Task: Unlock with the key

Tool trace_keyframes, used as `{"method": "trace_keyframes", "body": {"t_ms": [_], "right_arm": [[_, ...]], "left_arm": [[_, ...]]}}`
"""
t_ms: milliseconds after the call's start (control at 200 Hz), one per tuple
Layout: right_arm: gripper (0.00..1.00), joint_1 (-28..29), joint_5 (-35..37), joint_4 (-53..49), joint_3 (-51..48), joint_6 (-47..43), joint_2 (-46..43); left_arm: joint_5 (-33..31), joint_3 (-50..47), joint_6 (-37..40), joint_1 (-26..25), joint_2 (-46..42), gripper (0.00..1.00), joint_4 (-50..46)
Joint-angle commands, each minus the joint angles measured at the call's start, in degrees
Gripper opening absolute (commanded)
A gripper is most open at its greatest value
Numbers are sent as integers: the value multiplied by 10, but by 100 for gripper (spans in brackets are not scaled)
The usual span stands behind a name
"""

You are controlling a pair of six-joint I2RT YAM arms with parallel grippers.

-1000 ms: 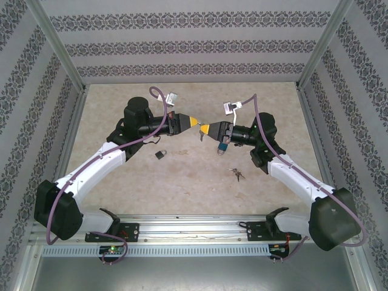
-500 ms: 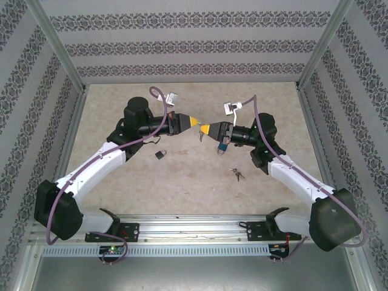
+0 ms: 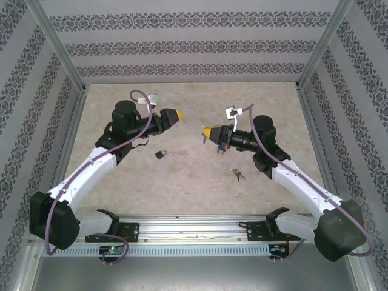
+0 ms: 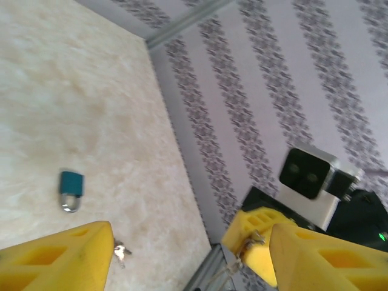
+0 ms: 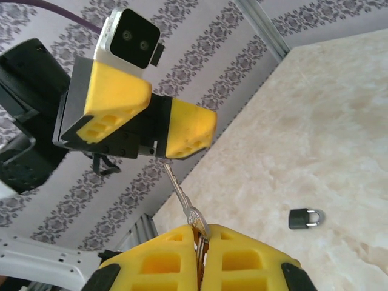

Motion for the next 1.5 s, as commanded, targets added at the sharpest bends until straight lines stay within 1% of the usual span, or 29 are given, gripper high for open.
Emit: {"method": "trace_keyframes", "body": {"t_ms": [0,85,135,240,385,525,764,944,1174,1344,1414,1494], "right_arm": [[0,12,40,-31,-3,-47,-4],[0,18,58,-48,-2,-61,1],[0,23,68,-58,-2,-67,2],[0,31,79,-76,-2,-80,4],[0,37,90,-92,-5,-92,3],[0,38,94,-94,-13,-92,0],[0,38,106,-105,-28,-95,-18],[0,37,106,-108,-32,-94,-23],[0,34,106,-114,-32,-94,-30],[0,28,105,-114,-35,-92,-35],[0,25,104,-112,-34,-91,-34],[0,24,101,-110,-32,-90,-30]], "left_arm": [[-82,7,25,7,-2,70,-129],[-133,18,37,9,16,73,-212],[-151,21,43,10,25,74,-241],[-181,23,53,10,45,77,-279],[-214,38,97,10,86,77,-319],[-251,77,152,12,164,78,-367],[-281,126,197,13,273,80,-378],[-303,160,214,12,331,81,-375],[-297,192,225,12,381,81,-395],[-287,161,225,12,374,81,-393],[-272,142,222,12,365,81,-384],[-252,125,217,10,356,78,-375]]}}
